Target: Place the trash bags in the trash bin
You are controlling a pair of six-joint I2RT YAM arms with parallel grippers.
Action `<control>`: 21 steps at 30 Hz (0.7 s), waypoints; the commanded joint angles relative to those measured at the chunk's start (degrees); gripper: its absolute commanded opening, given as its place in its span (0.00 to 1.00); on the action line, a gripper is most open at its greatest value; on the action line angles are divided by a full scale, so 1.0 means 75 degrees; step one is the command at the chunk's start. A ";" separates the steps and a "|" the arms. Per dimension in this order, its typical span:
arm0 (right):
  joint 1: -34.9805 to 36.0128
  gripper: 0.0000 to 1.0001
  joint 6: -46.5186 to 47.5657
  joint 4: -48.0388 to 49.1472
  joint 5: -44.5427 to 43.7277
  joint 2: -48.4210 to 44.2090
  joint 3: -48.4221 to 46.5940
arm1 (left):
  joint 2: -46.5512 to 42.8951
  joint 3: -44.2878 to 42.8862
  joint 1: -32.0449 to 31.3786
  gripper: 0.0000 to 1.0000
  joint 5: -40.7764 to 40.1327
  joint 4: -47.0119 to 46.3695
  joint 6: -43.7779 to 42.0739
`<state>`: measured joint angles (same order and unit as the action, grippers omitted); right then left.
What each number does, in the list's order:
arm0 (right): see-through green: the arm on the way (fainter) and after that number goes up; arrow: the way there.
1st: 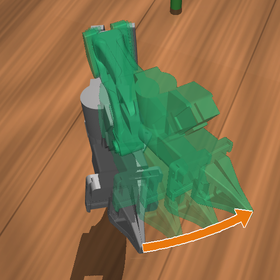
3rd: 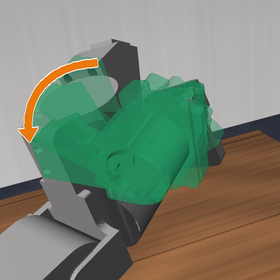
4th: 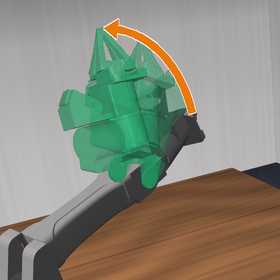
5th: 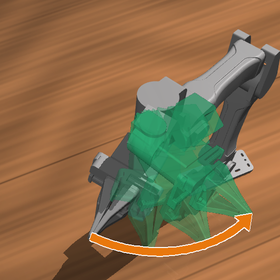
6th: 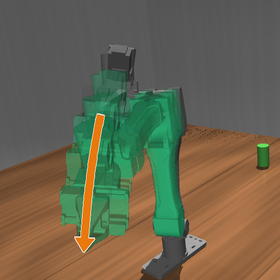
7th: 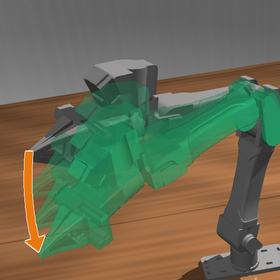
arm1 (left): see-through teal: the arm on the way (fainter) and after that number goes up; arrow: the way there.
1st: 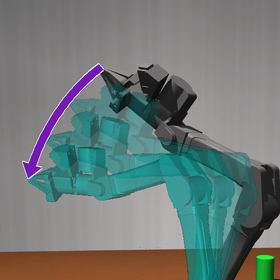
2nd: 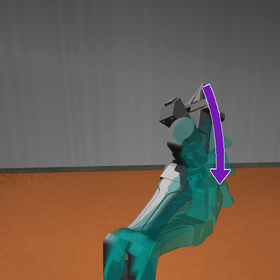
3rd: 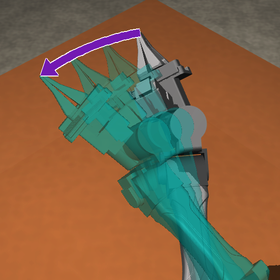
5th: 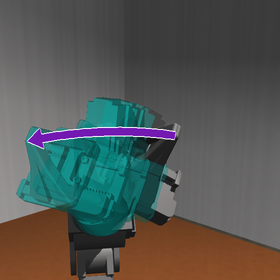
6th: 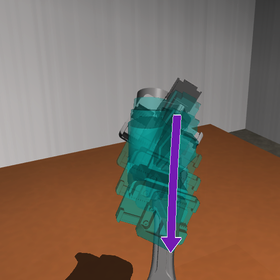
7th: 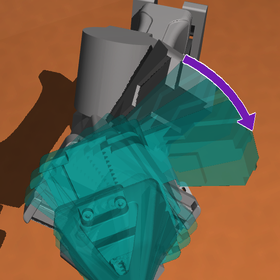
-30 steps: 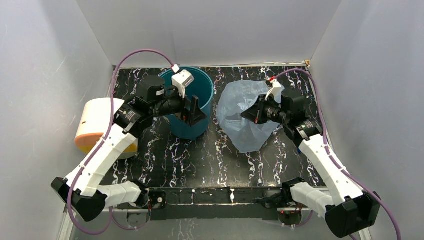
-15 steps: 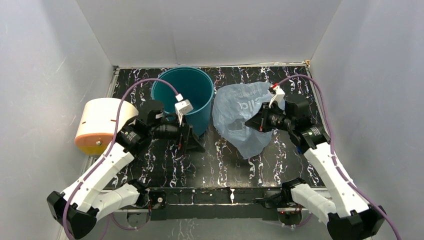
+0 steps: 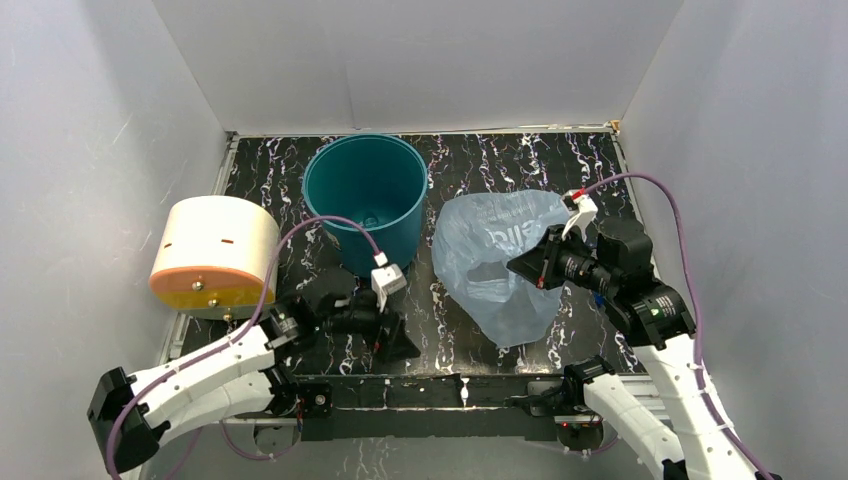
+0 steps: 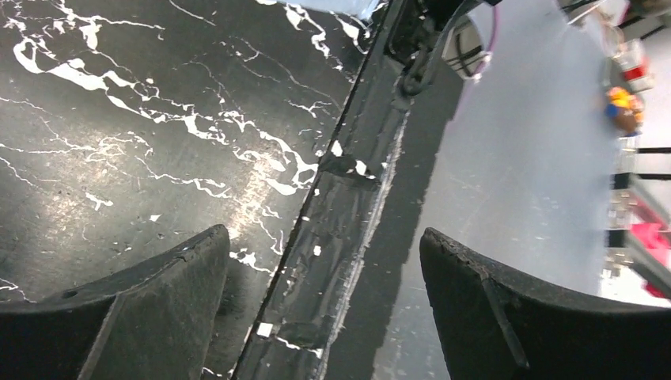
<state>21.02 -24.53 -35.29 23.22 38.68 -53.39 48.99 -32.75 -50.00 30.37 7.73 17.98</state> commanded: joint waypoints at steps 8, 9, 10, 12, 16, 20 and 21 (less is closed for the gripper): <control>0.0016 0.00 0.0583 -0.0855 0.2115 0.0240 -0.1327 | -0.1573 0.1836 -0.1320 0.89 -0.3633 -0.3542 -0.0264; 0.0021 0.00 0.0625 -0.0921 0.2401 0.0315 -0.1435 | -0.1427 0.1852 -0.1369 0.89 -0.3763 -0.3613 -0.0345; 0.0019 0.00 0.0717 -0.1012 0.2684 0.0379 -0.1551 | -0.1260 0.1876 -0.1425 0.89 -0.3848 -0.3714 -0.0468; 0.0013 0.00 0.0977 -0.1333 0.3084 0.0470 -0.1858 | -0.1168 0.2110 -0.1526 0.89 -0.3941 -0.4252 -0.0761; 0.0022 0.00 0.1533 -0.2185 0.3374 0.0575 -0.2486 | -0.1498 0.3569 -0.1537 0.91 -0.3944 -0.6858 -0.1109; 0.0020 0.00 0.1654 -0.2515 0.3804 0.0664 -0.2789 | -0.1625 0.3866 -0.1548 0.92 -0.4283 -0.7170 -0.1419; 0.0022 0.00 0.1654 -0.2425 0.4008 0.0667 -0.2795 | -0.1587 0.3847 -0.1548 0.91 -0.4302 -0.7171 -0.1468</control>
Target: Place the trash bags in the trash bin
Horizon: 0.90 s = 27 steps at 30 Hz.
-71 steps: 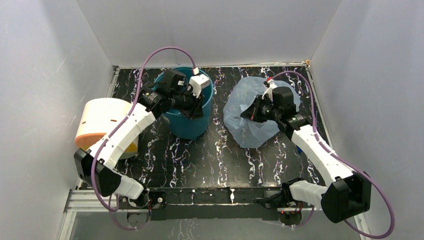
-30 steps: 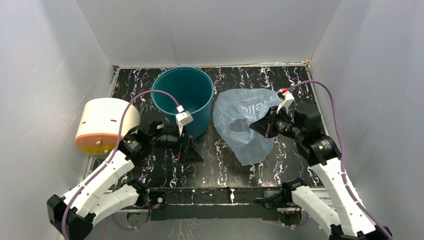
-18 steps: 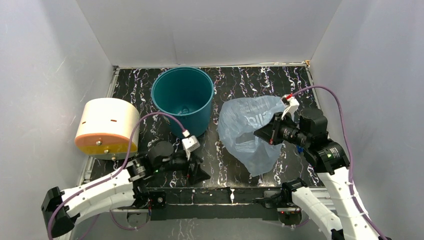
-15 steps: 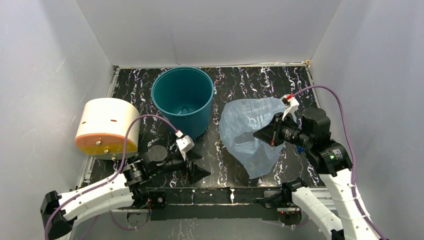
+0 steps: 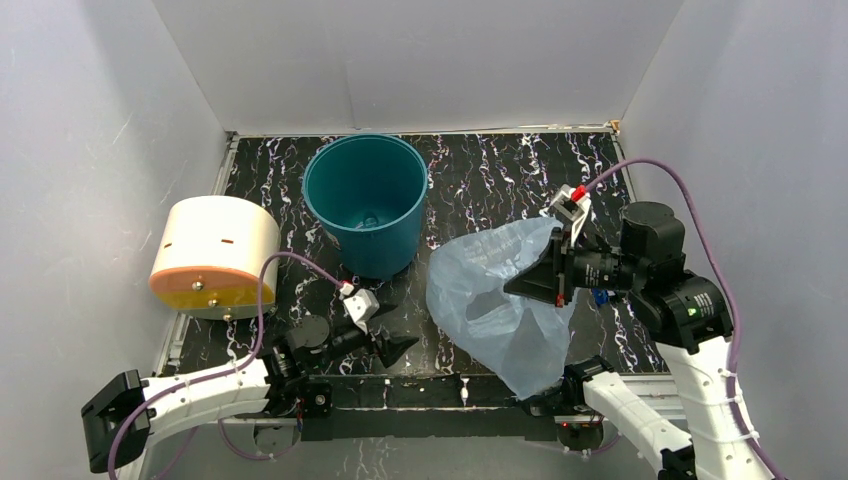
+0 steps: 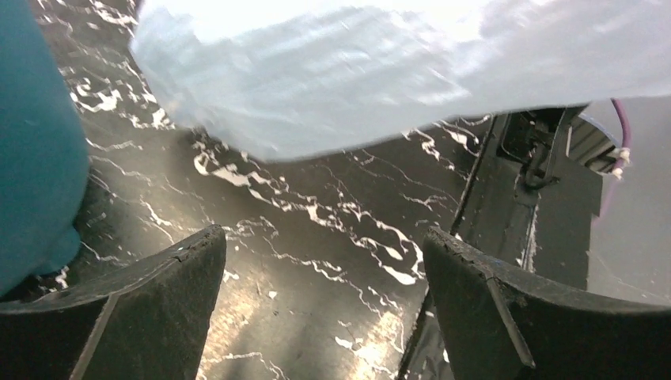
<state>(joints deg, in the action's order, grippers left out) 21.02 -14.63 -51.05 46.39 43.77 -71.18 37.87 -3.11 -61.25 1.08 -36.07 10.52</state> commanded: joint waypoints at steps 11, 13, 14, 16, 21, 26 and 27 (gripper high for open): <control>0.0022 0.00 -0.0587 0.0354 -0.2477 0.0121 -0.0062 | -0.0195 -0.0194 -0.0046 0.92 -0.0144 -0.1009 -0.1152; 0.0021 0.00 -0.0521 0.0280 -0.2630 0.0331 0.0020 | -0.0207 -0.0236 -0.0048 0.92 0.0163 -0.0892 -0.1342; 0.0019 0.00 -0.0513 0.0304 -0.2554 0.0393 0.0040 | -0.0222 -0.0225 -0.0048 0.92 0.0612 -0.0879 -0.1628; 0.0013 0.00 -0.0532 0.0346 -0.2484 0.0478 0.0056 | -0.0163 -0.0284 -0.0046 0.90 0.0656 -0.0766 -0.1938; 0.0022 0.00 -0.0601 0.0408 -0.2744 0.0600 0.0171 | 0.0404 -0.0466 -0.0048 0.89 0.0511 -0.0733 -0.2372; 0.0022 0.00 -0.0737 0.0542 -0.2383 0.0631 0.0215 | 0.1151 -0.0706 -0.0044 0.87 0.0553 -0.1160 -0.2597; 0.0022 0.00 -0.0743 0.0537 -0.2329 0.0614 0.0163 | 0.1266 -0.0690 -0.0046 0.87 0.0567 -0.1321 -0.2633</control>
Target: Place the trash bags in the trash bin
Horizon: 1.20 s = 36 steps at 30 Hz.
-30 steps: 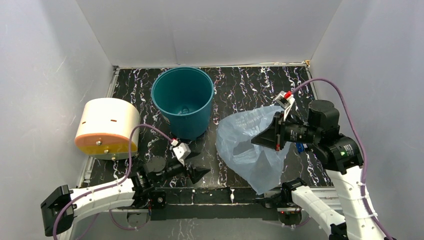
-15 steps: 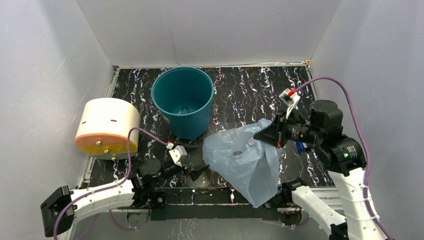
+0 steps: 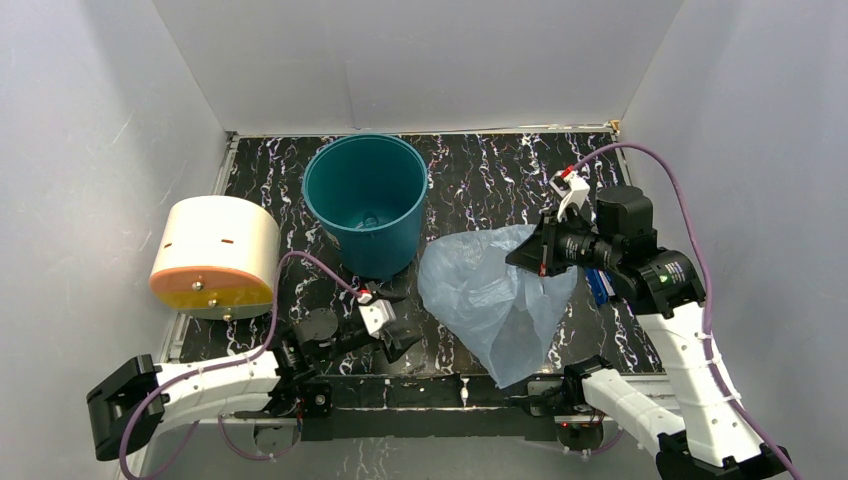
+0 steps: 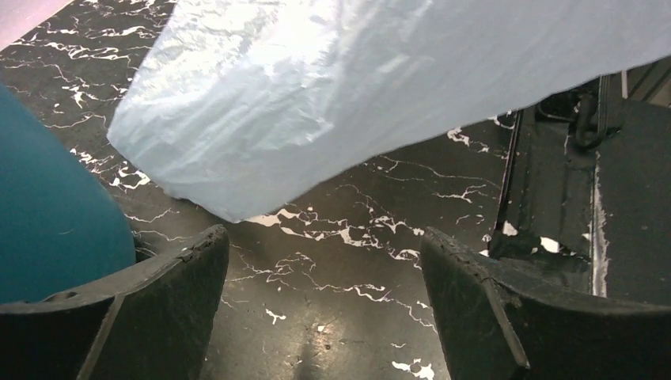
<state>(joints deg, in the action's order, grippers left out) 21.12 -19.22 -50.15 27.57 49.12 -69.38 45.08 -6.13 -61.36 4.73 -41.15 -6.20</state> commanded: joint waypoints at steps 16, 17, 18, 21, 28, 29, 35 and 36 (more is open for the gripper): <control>0.0005 0.00 -0.0221 0.0915 0.3824 -0.0252 -0.0689 | 0.0115 0.0003 -0.0029 0.92 0.0069 -0.1258 -0.0700; 0.0007 0.00 -0.0284 0.1002 0.3979 -0.0268 -0.0732 | 0.0208 -0.0017 -0.0031 0.92 0.0126 -0.1263 -0.0690; 0.0006 0.00 -0.0304 0.1044 0.4102 -0.0276 -0.0783 | 0.0272 -0.0040 -0.0029 0.91 0.0184 -0.1264 -0.0686; 0.0000 0.00 -0.0232 0.0982 0.4221 -0.0306 -0.0926 | 0.0356 -0.0111 -0.0022 0.92 0.0224 -0.1270 -0.0634; 0.0008 0.00 0.0800 -0.0149 0.0458 -0.0539 -0.1221 | -0.0180 0.0004 -0.0027 0.91 0.0161 -0.1576 -0.0365; 0.0008 0.00 0.0805 -0.0172 0.0689 -0.0452 -0.1173 | -0.0171 0.0008 -0.0025 0.91 0.0129 -0.1569 -0.0404; 0.0003 0.00 0.0488 0.0011 0.1768 -0.0158 -0.1060 | 0.0460 -0.0163 -0.0031 0.91 0.0077 -0.1651 -0.0627; 0.0007 0.00 0.0424 0.0100 0.2018 -0.0173 -0.1036 | 0.0710 -0.0243 -0.0033 0.91 0.0136 -0.1661 -0.0677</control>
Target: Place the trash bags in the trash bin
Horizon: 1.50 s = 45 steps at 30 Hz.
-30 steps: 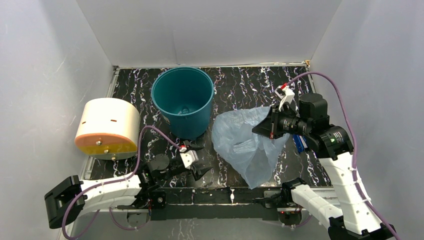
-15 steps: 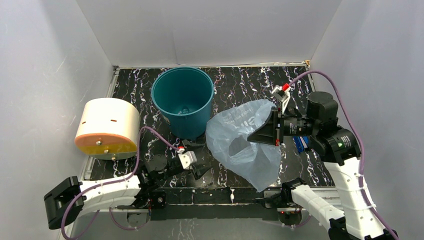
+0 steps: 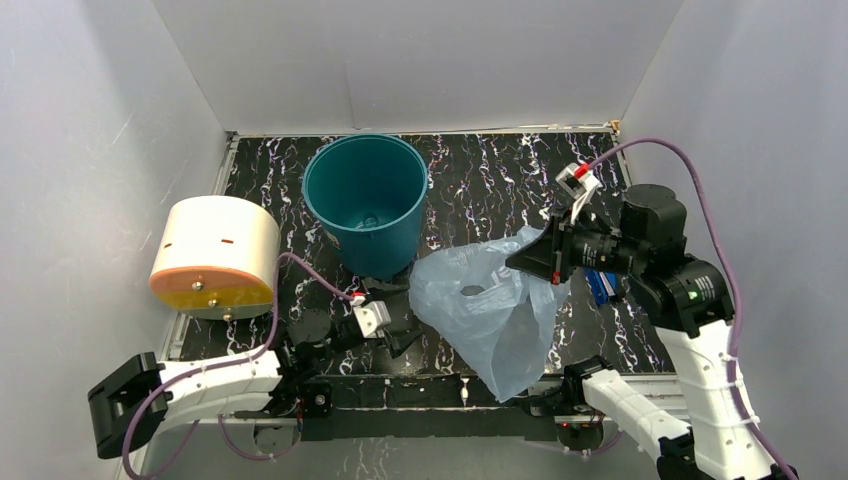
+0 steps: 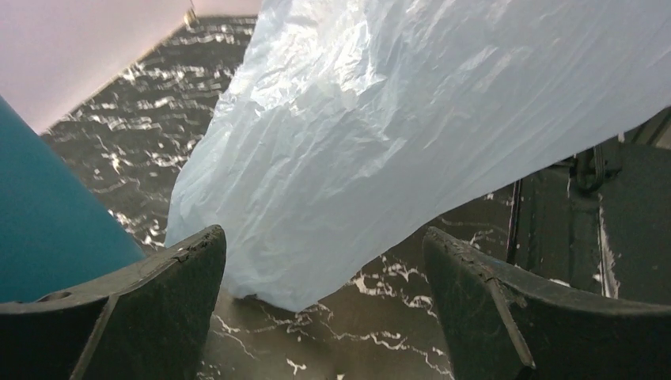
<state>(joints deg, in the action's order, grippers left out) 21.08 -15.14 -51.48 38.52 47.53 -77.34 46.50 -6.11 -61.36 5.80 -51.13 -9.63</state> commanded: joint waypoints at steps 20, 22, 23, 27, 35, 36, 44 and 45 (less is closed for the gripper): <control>0.0013 0.00 -0.0651 0.0745 0.2519 0.0282 -0.0086 | 0.1918 -0.0943 -0.0025 0.59 0.0169 -0.1125 -0.0444; 0.0012 0.00 -0.0649 0.0754 0.2422 0.0310 -0.0060 | 0.1941 -0.0971 -0.0023 0.49 0.0201 -0.1131 -0.0429; 0.0010 0.00 -0.0669 0.0773 0.2362 0.0308 -0.0034 | 0.1938 -0.0978 -0.0026 0.41 0.0211 -0.1135 -0.0417; 0.0008 0.00 -0.0779 0.0997 0.1880 0.0273 0.0092 | 0.1724 -0.0911 -0.0033 0.15 0.0226 -0.1097 -0.0288; 0.0013 0.00 -0.0663 0.1060 -0.1753 0.0446 0.0211 | -0.0159 -0.1834 -0.0021 0.00 -0.1057 0.2643 0.1454; 0.0013 0.00 -0.0731 0.1110 -0.2021 0.0521 0.0256 | -0.0273 -0.2297 -0.0021 0.00 -0.0989 0.3928 0.1547; 0.0008 0.00 -0.0853 0.1060 -0.3043 0.1246 0.0286 | 0.0340 -0.6590 -0.0020 0.00 -0.0387 0.9566 0.2698; 0.0013 0.00 -0.0847 0.1059 -0.3181 0.1271 0.0327 | 0.0481 -0.6882 -0.0021 0.00 -0.0372 0.9933 0.2818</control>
<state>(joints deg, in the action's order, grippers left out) 21.12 -21.10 -44.95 22.55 56.23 -75.09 47.29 -47.94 -61.34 1.10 -0.16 5.93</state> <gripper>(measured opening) 0.017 0.009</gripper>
